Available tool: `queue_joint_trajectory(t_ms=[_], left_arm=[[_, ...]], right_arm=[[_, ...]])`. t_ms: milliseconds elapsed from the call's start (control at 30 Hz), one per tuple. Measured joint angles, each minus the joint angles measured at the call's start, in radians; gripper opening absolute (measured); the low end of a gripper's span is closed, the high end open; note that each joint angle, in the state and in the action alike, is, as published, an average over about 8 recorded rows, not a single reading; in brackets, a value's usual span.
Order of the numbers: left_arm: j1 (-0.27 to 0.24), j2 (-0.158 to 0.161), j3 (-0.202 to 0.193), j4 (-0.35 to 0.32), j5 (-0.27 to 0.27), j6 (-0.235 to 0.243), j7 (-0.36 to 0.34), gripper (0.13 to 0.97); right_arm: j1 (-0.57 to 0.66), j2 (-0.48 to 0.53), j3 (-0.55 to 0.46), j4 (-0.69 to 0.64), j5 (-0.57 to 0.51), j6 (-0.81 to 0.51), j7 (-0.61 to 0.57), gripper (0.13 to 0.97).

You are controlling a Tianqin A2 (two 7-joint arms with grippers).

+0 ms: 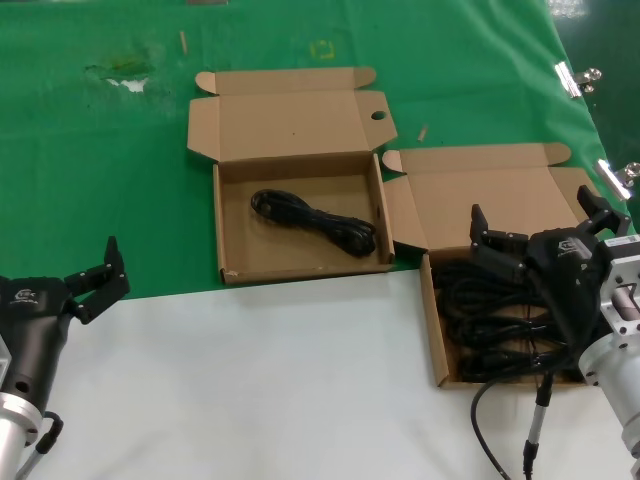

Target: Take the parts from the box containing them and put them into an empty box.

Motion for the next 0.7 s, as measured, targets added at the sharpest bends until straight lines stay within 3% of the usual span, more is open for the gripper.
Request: queue_joint_trajectory(t_ms=[700], left_arm=[[0.000,0.000,0.000,0.000,0.000,0.000,0.000,0.966]], right_arm=[[0.000,0.000,0.000,0.000,0.000,0.000,0.000,0.966]])
